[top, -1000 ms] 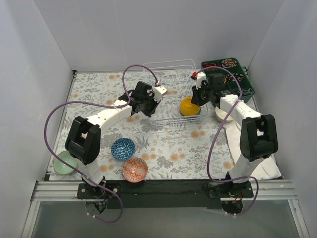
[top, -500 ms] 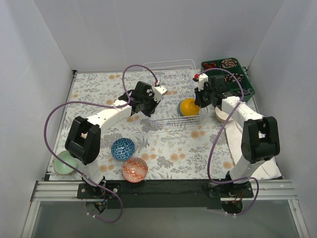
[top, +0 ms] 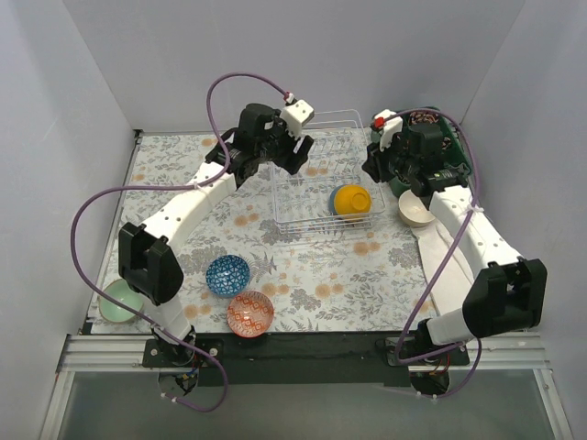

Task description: Load the bowls into the dish rack

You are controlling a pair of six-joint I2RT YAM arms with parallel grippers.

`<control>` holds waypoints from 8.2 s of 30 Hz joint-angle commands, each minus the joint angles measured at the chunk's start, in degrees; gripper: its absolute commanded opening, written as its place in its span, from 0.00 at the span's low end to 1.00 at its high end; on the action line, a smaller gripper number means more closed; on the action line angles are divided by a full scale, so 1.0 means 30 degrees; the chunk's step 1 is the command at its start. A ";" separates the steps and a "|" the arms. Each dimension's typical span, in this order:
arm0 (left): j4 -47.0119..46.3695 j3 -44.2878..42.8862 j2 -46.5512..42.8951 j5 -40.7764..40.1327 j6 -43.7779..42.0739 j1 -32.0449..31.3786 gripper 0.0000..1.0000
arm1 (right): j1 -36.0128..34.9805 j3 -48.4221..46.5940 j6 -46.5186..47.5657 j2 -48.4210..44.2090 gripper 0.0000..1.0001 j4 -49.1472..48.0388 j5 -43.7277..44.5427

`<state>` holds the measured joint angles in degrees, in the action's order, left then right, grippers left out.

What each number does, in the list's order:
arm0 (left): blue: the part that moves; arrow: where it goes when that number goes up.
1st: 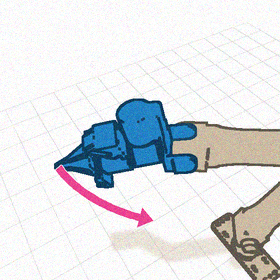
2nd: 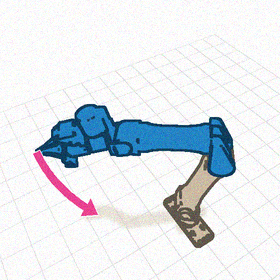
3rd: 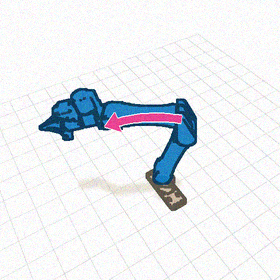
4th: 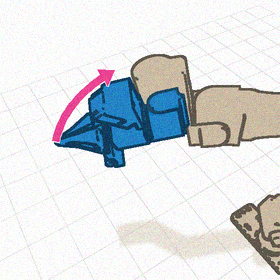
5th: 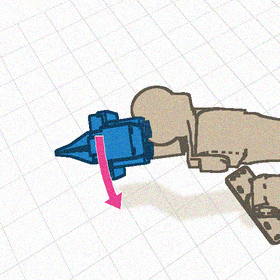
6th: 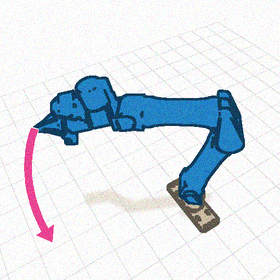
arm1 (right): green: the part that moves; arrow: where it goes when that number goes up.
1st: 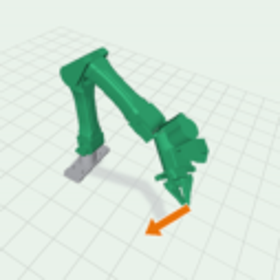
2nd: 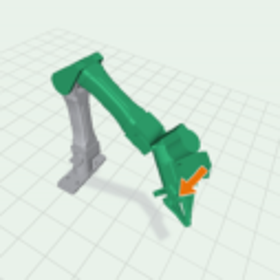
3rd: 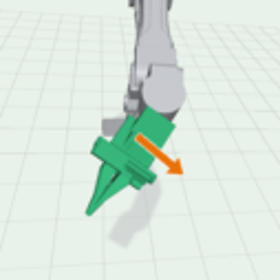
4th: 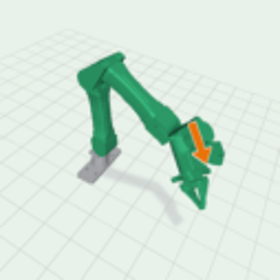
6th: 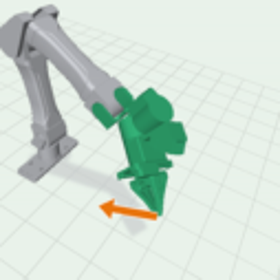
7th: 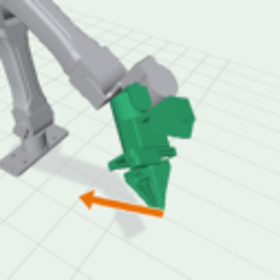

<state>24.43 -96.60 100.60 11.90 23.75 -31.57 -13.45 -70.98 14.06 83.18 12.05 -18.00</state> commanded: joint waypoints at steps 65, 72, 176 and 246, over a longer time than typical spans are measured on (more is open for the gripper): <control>1.0344 1.2043 -1.8796 -0.1770 0.2631 1.3219 0.90 | -2.3875 0.0778 1.2187 0.5322 0.18 0.4829 0.2337; 1.0550 1.1488 -1.8563 -0.0863 0.2602 1.3219 0.90 | -2.4285 -0.0039 1.2481 0.4005 0.01 0.7374 0.3361; -0.1726 0.3253 -0.0397 0.1775 -0.0943 0.1676 0.00 | -0.1346 -0.2648 -1.8021 1.2122 0.47 -1.1902 -0.8708; 0.8736 1.6231 -1.6595 0.3888 -1.0642 0.4020 0.67 | -0.2195 -0.4966 1.0920 -0.2907 0.53 1.2799 0.0053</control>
<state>51.99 -49.12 56.60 23.59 -11.38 -19.35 -20.21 -83.15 37.54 80.84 45.45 -18.26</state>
